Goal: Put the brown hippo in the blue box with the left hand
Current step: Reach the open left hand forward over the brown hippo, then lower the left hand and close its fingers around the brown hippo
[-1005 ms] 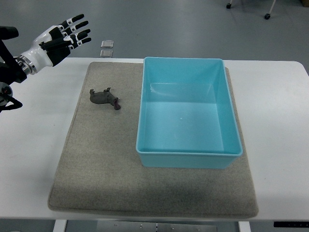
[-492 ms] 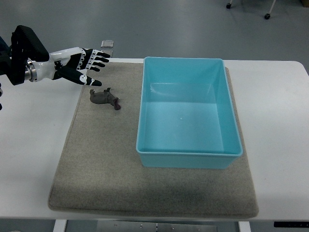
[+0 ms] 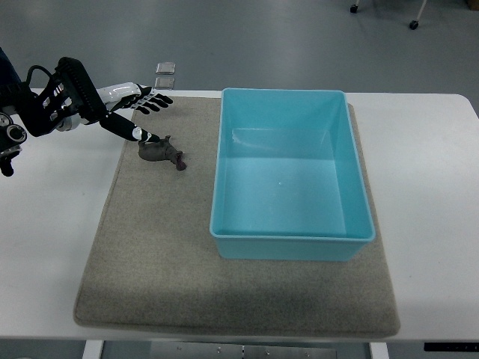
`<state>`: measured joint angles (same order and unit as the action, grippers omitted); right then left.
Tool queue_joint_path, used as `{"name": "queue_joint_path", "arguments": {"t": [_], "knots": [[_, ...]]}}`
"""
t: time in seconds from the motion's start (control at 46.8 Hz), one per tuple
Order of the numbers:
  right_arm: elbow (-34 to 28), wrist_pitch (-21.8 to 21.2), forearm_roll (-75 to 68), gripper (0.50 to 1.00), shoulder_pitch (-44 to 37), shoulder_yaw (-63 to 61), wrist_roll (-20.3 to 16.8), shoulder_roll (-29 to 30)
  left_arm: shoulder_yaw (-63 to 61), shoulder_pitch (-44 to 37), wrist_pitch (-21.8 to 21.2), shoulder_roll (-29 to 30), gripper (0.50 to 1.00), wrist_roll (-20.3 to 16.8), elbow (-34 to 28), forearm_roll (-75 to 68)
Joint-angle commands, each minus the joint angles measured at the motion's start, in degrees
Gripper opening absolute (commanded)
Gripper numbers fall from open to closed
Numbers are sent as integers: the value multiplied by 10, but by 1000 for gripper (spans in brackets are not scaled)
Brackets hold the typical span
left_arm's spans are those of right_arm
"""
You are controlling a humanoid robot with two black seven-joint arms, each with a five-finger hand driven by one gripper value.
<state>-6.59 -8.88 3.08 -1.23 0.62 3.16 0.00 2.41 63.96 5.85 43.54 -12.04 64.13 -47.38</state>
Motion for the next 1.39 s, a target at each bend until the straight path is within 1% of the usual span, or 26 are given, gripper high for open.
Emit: {"name": "queue_joint_path", "arguments": {"t": [0.0, 0.107, 0.15, 0.193, 0.385, 0.642, 0.834, 1.048, 1.219, 1.369], "knots": [[0, 0, 0, 936, 0, 0, 0, 0, -18, 8, -4, 1, 876, 0, 3, 0], [0, 0, 0, 936, 0, 0, 0, 0, -35, 16, -5, 1, 889, -1, 4, 1], [0, 0, 0, 936, 0, 0, 0, 0, -38, 17, -5, 1, 915, -2, 4, 1], [0, 0, 0, 936, 0, 0, 0, 0, -40, 21, -5, 1, 919, -2, 4, 1], [0, 0, 0, 936, 0, 0, 0, 0, -61, 34, -6, 4, 915, -2, -2, 0], [0, 0, 0, 936, 0, 0, 0, 0, -119, 63, -16, 0, 915, -5, -3, 0], [0, 0, 0, 936, 0, 0, 0, 0, -125, 64, -17, -6, 906, -7, -4, -13], [0, 0, 0, 936, 0, 0, 0, 0, -130, 57, -58, -17, 904, -6, -8, -44], [0, 0, 0, 936, 0, 0, 0, 0, -143, 59, -59, -25, 900, -6, -23, -44], [0, 0, 0, 936, 0, 0, 0, 0, -145, 56, -59, -37, 876, -5, -36, -44]]}}
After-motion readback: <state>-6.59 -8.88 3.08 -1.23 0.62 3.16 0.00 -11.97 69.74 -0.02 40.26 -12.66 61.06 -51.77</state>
